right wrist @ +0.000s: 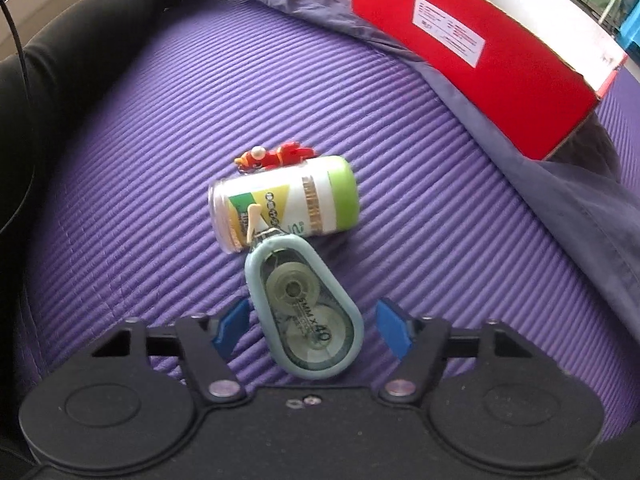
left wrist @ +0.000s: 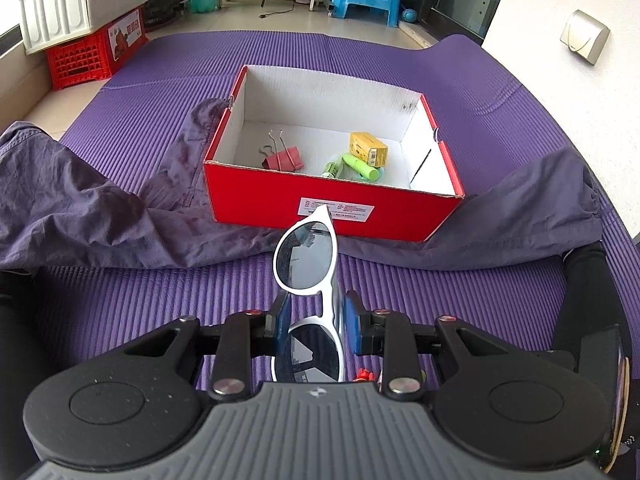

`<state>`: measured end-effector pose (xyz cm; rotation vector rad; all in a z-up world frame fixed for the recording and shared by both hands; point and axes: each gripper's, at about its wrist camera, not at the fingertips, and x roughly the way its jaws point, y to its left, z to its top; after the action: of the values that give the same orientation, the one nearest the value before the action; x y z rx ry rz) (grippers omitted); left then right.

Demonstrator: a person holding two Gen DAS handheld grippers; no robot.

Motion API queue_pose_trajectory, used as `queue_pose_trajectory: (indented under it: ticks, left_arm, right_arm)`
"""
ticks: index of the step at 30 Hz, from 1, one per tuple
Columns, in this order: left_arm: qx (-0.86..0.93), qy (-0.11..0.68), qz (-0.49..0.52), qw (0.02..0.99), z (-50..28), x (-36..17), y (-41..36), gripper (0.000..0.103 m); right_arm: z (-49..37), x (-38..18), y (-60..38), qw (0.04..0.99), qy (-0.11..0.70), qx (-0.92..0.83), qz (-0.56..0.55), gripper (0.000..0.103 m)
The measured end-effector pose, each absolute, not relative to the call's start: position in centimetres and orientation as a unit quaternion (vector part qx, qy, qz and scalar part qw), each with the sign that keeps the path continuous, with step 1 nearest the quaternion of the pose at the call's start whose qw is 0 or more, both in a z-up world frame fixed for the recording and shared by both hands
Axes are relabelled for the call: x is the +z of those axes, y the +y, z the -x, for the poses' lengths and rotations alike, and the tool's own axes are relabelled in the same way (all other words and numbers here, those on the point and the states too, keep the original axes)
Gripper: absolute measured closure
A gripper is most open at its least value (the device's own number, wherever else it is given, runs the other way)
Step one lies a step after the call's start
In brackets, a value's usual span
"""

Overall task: Organize rigid objects
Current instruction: 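Carry the sunglasses and correction tape over the red shoebox with both tools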

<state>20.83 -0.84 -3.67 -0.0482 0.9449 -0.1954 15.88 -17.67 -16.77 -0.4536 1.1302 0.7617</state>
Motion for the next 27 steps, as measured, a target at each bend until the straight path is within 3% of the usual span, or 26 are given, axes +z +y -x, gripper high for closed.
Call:
queue_pose_trajectory:
  ticks: [4, 27]
  left_arm:
    - [-0.094, 0.454, 0.022, 0.886, -20.8, -3.6, -0.9, 0.075]
    - [-0.1, 0.443, 0.018, 0.891, -21.1, -1.7, -0.8, 0.075]
  right_arm:
    - [-15.5, -17.2, -17.4, 0.755, 0.513, 0.349, 0.214, 0.046]
    - [-17.6, -9.1, -21.5, 0.837, 0.488, 0.234, 0.085, 0.047]
